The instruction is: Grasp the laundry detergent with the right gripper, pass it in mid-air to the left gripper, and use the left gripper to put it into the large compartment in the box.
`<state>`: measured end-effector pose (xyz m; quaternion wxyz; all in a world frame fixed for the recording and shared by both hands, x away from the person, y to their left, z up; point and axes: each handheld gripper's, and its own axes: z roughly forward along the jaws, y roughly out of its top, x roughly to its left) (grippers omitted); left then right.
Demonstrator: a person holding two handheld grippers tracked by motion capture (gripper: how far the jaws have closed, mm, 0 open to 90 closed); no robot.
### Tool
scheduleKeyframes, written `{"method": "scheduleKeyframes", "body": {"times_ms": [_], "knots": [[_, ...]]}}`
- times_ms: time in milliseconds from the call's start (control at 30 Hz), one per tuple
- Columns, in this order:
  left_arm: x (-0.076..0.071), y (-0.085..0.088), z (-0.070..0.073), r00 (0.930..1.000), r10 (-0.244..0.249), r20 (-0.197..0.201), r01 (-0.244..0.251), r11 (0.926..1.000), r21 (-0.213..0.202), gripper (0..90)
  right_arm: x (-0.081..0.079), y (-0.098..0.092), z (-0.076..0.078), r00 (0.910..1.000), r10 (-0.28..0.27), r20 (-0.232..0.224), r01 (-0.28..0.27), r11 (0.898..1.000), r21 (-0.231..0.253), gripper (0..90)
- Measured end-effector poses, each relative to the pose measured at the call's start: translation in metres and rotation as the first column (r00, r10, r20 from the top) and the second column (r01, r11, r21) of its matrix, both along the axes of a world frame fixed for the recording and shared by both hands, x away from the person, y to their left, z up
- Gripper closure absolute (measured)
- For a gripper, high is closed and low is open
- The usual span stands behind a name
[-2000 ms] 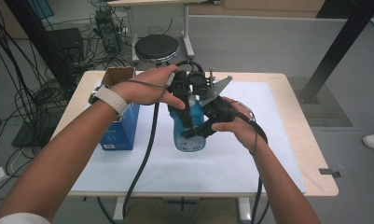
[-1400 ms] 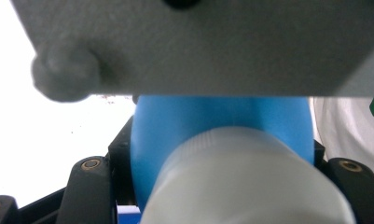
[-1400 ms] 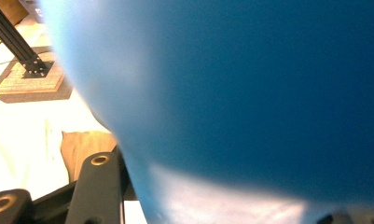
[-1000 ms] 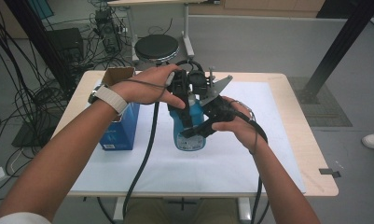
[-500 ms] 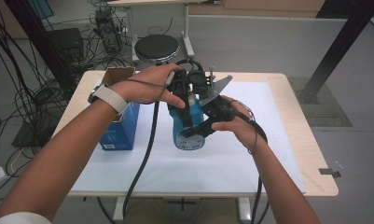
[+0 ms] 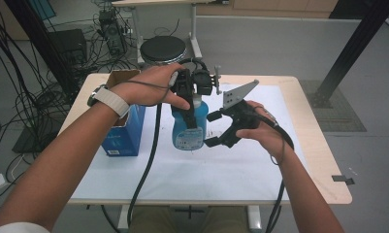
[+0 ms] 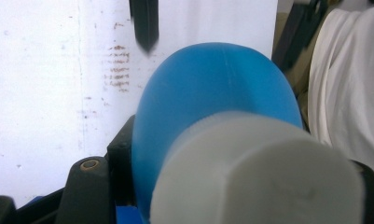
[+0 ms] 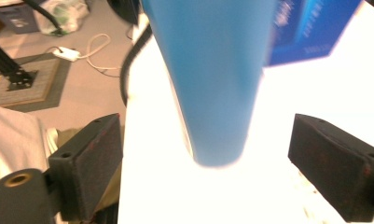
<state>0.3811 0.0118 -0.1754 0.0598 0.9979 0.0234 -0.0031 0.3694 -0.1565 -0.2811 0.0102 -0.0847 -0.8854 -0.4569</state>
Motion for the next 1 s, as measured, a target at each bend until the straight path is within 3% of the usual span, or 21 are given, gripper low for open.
{"method": "scheduleKeyframes", "body": {"times_ms": [200,333,500,600,733,833,933,1000], "knots": [[0.001,0.001,0.002,0.9989,0.040,0.024,-0.041,0.9990,0.016,37.7,-0.004,-0.028,0.002,0.9986,-0.049,-0.020,0.046,0.990,-0.134,9.9],[0.002,-0.001,0.006,0.9970,0.068,0.038,-0.069,0.9972,0.029,37.6,-0.008,-0.049,0.006,0.9958,-0.091,-0.006,0.087,0.964,-0.251,9.9],[0.004,-0.002,0.012,0.9920,0.106,0.069,-0.110,0.9924,0.056,37.5,-0.016,-0.073,0.014,0.9924,-0.122,-0.014,0.111,0.937,-0.332,10.4],[0.005,-0.003,0.015,0.9855,0.144,0.091,-0.151,0.9858,0.074,37.2,-0.020,-0.086,0.018,0.9891,-0.146,-0.017,0.130,0.922,-0.366,10.4],[0.006,-0.004,0.019,0.9785,0.190,0.081,-0.195,0.9787,0.065,37.1,-0.024,-0.100,0.021,0.9855,-0.169,-0.010,0.148,0.886,-0.440,10.4],[0.007,-0.005,0.023,0.9693,0.230,0.087,-0.236,0.9696,0.065,37.1,-0.025,-0.107,0.020,0.9832,-0.182,-0.008,0.157,0.866,-0.474,10.5],[0.008,-0.004,0.026,0.9574,0.271,0.101,-0.277,0.9591,0.057,37.1,-0.025,-0.115,0.020,0.9822,-0.187,-0.014,0.157,0.861,-0.484,10.7],[0.010,-0.003,0.030,0.9446,0.310,0.108,-0.317,0.9474,0.048,37.1,-0.026,-0.120,0.020,0.9804,-0.197,-0.010,0.167,0.858,-0.486,10.7]]}}
